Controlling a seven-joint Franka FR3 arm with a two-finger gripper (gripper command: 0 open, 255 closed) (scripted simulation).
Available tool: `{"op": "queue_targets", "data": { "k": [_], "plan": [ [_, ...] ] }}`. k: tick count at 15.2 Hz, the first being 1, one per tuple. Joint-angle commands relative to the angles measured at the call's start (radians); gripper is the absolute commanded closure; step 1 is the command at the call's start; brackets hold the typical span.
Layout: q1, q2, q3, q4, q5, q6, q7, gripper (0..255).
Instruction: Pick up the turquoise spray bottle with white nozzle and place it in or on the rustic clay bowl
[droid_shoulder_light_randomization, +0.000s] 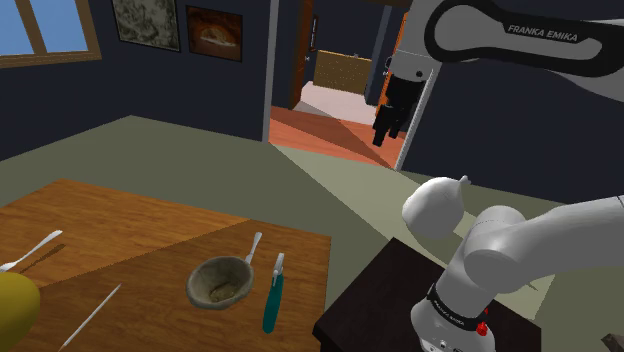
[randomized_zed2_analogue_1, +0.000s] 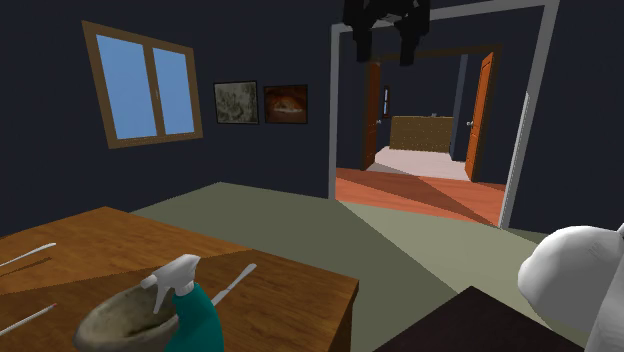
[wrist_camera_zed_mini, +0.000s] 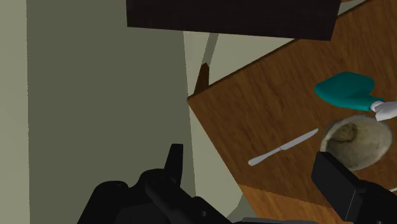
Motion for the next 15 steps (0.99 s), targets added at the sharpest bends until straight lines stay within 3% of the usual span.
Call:
{"op": "queue_targets", "data": {
  "k": [1, 8, 15],
  "plan": [
    [0.000, 0.000, 0.000, 0.000, 0.000, 0.000, 0.000, 0],
    [0.006, -0.014, 0.127, -0.163, 0.119, 0.134, 0.251, 0],
    [0.023, 0.061, 0.270, -0.257, 0.248, 0.305, 0.496, 0]
  ]
}}
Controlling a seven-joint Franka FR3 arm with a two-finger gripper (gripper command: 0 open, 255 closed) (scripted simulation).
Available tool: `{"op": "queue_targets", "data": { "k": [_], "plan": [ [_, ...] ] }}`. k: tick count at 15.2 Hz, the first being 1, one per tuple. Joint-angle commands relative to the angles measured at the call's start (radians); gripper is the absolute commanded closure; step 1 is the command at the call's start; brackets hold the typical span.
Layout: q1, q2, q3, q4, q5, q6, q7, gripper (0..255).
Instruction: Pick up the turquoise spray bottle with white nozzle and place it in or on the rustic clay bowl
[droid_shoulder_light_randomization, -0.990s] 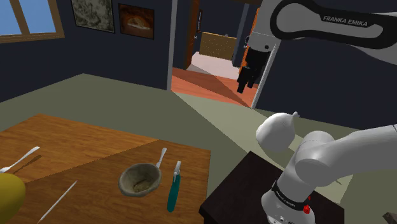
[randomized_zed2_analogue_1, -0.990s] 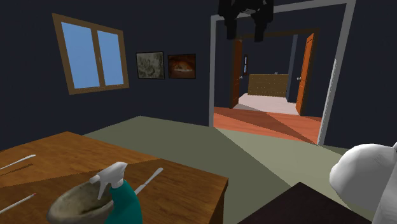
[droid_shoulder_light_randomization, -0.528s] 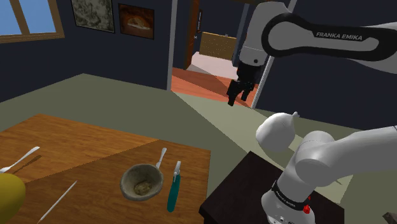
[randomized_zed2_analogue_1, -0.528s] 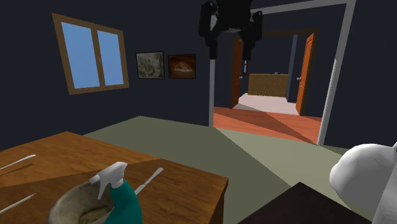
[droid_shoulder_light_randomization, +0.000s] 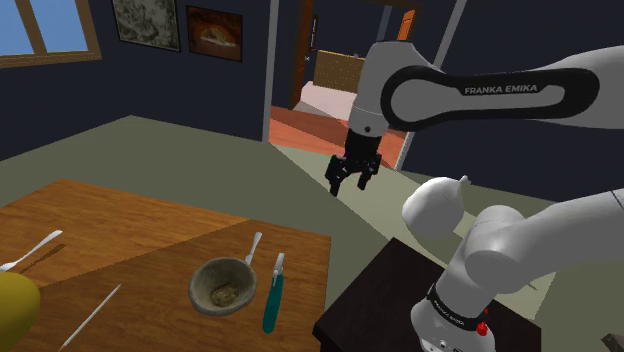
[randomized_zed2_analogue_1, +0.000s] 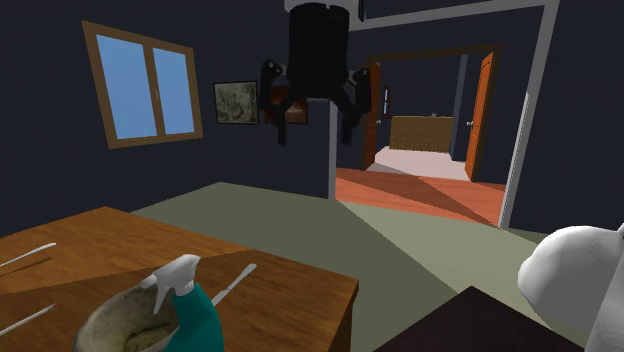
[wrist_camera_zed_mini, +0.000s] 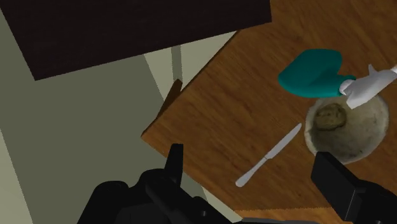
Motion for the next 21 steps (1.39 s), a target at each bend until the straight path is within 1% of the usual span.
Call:
{"op": "queue_targets", "data": {
  "k": [1, 6, 10, 13, 15, 21],
  "plan": [
    [0.008, 0.027, 0.046, -0.022, 0.040, 0.053, 0.077, 0],
    [0.012, 0.151, 0.156, -0.031, 0.114, 0.201, 0.248, 0],
    [0.002, 0.283, 0.244, -0.008, 0.146, 0.326, 0.389, 0],
    [-0.015, 0.399, 0.309, 0.025, 0.143, 0.420, 0.503, 0],
    [-0.029, 0.484, 0.351, 0.055, 0.122, 0.481, 0.586, 0],
    [-0.035, 0.563, 0.375, 0.040, 0.092, 0.573, 0.623, 0]
  ]
}}
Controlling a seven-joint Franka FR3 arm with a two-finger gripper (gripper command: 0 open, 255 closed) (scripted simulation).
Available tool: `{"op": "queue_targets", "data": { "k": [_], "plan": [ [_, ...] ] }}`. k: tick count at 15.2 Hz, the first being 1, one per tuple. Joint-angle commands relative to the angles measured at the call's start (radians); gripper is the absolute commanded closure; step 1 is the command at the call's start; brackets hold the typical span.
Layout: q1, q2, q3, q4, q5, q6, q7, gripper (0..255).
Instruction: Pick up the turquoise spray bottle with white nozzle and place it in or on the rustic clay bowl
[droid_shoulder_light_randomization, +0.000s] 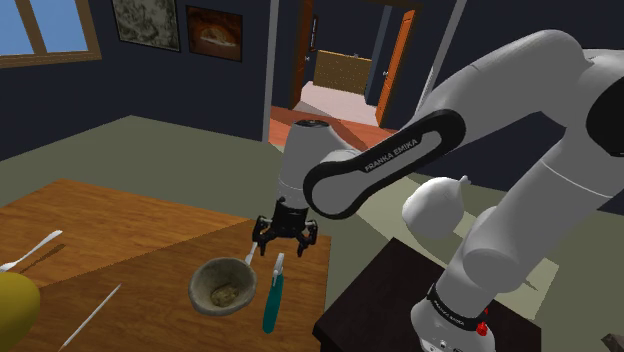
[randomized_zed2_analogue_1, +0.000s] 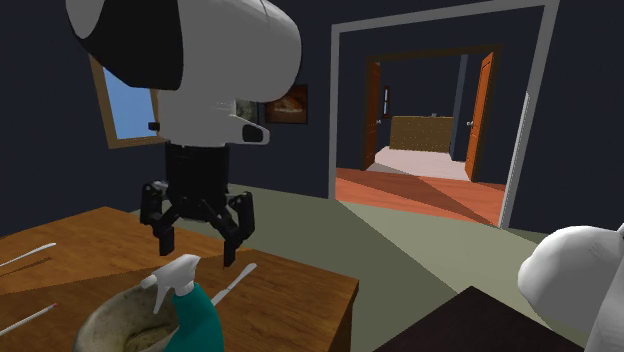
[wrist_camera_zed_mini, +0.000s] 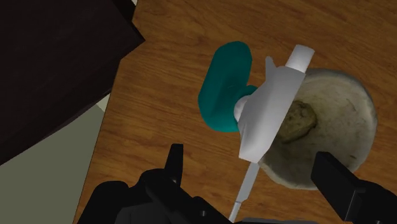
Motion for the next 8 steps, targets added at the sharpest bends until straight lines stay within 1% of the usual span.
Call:
{"op": "queue_targets", "data": {
  "k": [1, 2, 8],
  "plan": [
    [-0.001, 0.028, 0.009, -0.008, -0.012, 0.034, 0.013, 0],
    [-0.003, 0.050, 0.014, -0.013, -0.024, 0.060, 0.022, 0],
    [-0.003, 0.050, 0.014, -0.013, -0.024, 0.060, 0.022, 0]
  ]
}}
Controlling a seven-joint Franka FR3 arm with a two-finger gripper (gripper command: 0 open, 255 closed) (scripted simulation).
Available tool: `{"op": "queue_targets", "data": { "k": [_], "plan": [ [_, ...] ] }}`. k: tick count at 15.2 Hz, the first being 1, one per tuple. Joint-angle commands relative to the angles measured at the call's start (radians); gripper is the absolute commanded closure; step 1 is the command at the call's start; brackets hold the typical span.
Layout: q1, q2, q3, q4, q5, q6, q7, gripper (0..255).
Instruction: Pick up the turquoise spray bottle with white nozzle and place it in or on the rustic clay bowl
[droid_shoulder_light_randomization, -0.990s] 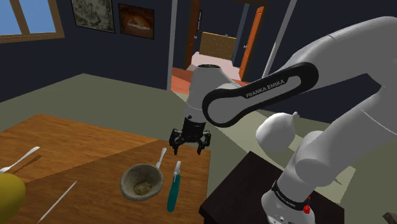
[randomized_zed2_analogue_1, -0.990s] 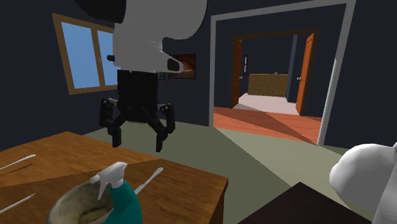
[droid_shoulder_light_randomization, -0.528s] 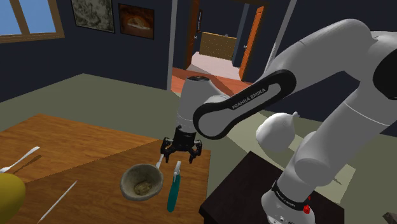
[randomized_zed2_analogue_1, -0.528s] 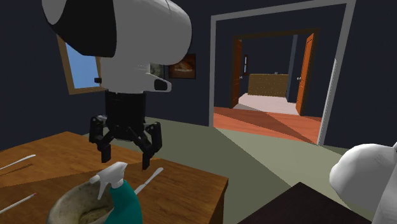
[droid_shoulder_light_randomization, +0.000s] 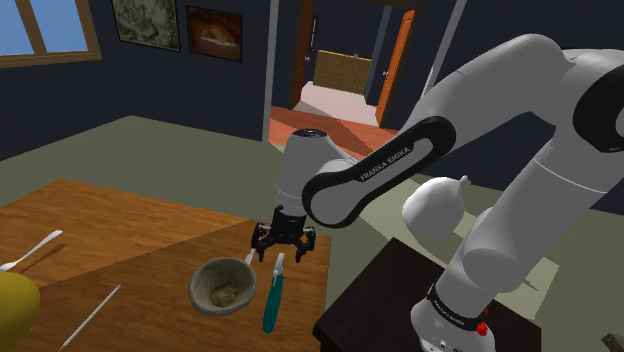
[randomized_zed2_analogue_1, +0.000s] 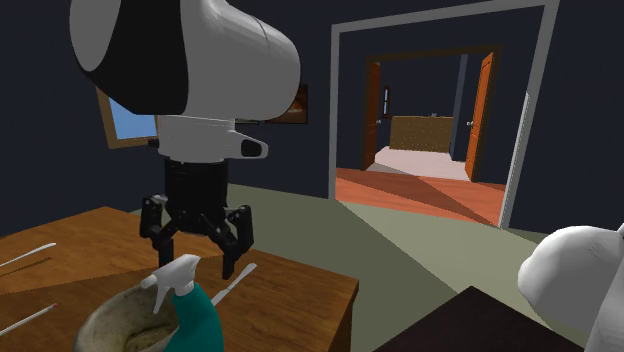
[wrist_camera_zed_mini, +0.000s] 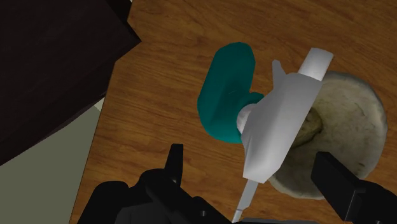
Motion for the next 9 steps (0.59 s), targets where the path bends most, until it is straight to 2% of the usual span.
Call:
{"op": "queue_targets", "data": {
  "k": [1, 2, 3, 9],
  "plan": [
    [0.000, 0.000, 0.000, 0.000, 0.000, 0.000, 0.000, 0],
    [0.000, 0.000, 0.000, 0.000, 0.000, 0.000, 0.000, 0],
    [0.000, 0.000, 0.000, 0.000, 0.000, 0.000, 0.000, 255],
    [0.000, 0.000, 0.000, 0.000, 0.000, 0.000, 0.000, 255]
  ]
}}
